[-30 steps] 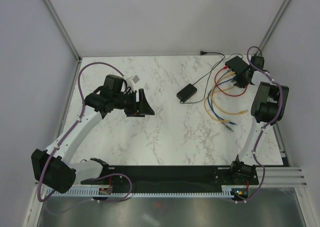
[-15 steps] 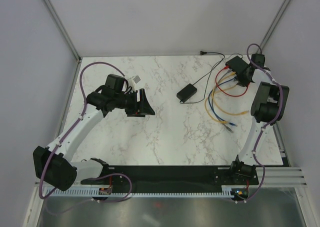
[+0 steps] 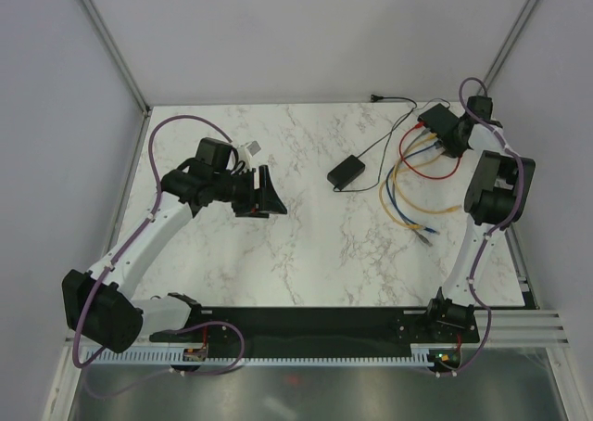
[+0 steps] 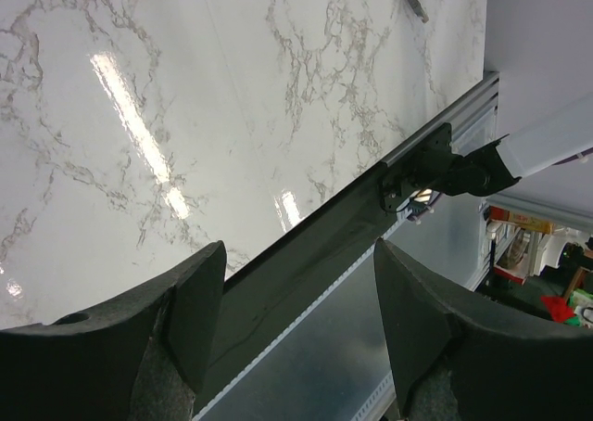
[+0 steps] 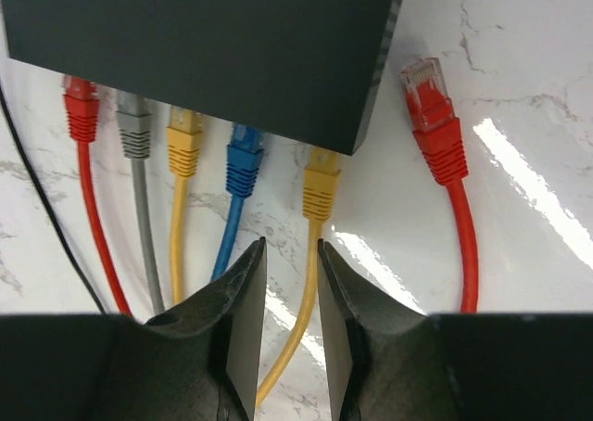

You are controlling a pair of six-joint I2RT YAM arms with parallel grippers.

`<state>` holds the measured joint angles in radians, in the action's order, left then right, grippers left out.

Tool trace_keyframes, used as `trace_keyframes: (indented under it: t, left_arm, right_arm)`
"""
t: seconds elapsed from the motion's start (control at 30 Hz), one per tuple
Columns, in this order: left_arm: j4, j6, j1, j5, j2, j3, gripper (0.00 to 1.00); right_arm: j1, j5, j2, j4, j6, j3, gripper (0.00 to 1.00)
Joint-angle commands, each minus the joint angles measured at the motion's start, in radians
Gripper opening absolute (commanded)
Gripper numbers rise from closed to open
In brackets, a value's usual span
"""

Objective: Pull the plug from the switch port

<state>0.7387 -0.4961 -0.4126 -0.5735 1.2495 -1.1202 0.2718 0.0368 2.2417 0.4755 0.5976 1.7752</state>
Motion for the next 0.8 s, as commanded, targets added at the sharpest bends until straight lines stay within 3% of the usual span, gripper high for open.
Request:
trace_keyframes:
  t: [0.0,0.17,0.43,0.6,0.77]
  left_arm:
    - [0.022,0.036,-0.002,0.009,-0.002,-0.043,0.72]
    - [0.025,0.042,-0.002,0.003,0.013,-0.055,0.72]
    - [0.028,0.047,-0.002,0.004,0.027,-0.064,0.72]
    - [0.028,0.050,-0.002,0.009,0.024,-0.070,0.72]
    - [0.028,0.060,-0.002,-0.005,0.060,-0.093,0.72]
  right_arm:
    - [0.003,-0.058,0.013,0.031,-0.015,0.030,0.36]
    - [0.003,-0.080,0.024,0.037,-0.035,0.027,0.35]
    - [-0.009,-0.068,0.055,0.037,-0.050,0.036,0.22]
    - [-0.019,-0.048,0.038,0.038,-0.026,0.018,0.00]
    - [-0.034,-0.038,-0.037,0.031,0.056,-0.104,0.00]
